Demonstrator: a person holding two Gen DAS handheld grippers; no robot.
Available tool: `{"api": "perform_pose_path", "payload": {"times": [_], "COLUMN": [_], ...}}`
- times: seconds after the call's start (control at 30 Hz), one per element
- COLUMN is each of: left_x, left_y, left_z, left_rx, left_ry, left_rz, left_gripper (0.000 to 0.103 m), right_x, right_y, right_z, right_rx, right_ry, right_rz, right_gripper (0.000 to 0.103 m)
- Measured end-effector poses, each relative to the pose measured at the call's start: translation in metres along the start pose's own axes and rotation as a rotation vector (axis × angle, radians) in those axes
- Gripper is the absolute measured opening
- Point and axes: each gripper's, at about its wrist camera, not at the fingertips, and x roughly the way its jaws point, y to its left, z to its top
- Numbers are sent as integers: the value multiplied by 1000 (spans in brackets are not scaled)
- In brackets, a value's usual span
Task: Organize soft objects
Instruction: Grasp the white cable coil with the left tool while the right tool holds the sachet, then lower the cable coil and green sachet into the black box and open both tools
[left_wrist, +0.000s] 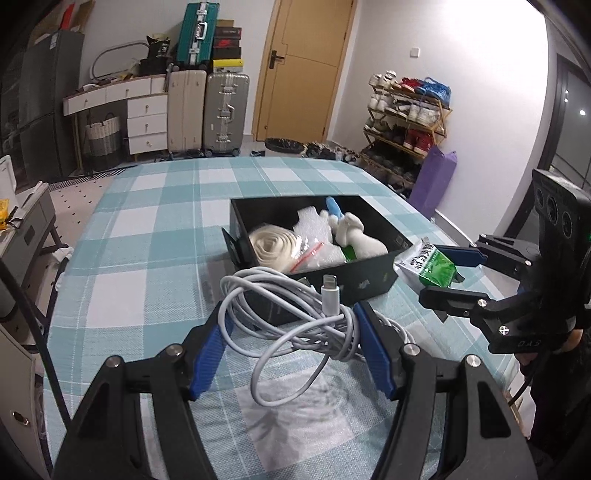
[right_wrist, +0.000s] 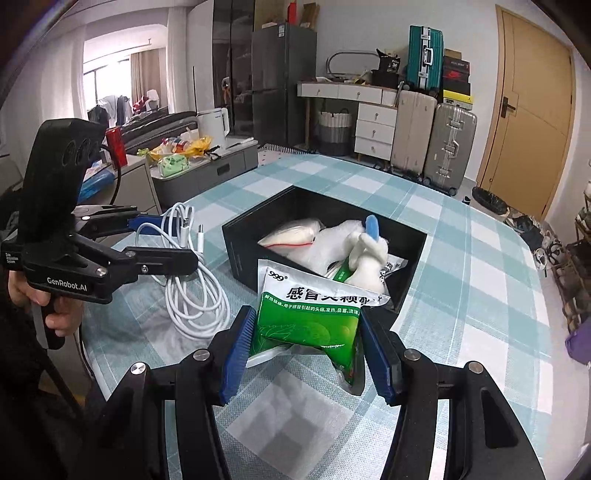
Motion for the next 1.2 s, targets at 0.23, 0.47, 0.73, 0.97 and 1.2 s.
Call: {"api": "perform_pose_path", "payload": {"times": [0.23,0.47,0.73,0.97,1.2], "left_x": [-6,-8,0,22,48], "left_y": [0,2,2,-1,-3], "left_z": [7,20,41,53,58], "left_rx": [-6,-28,-32,-35,-36], "left_ry": [-46,-75,-94,-86,-63], "left_rz": [35,59,78,95,99], "left_gripper": [66,66,67,67,67], "right_x": [-9,-15,-12,-3,10], "right_y": [-6,-15,-23,-34,-41], "right_z": [3,8,17,26,35], "right_rx": [26,61,103,150,167], "right_ry": [-41,-73,-98,-128,-129], "right_rz": [-18,-40,-57,-69,-61], "right_gripper": [57,57,57,57,57]}}
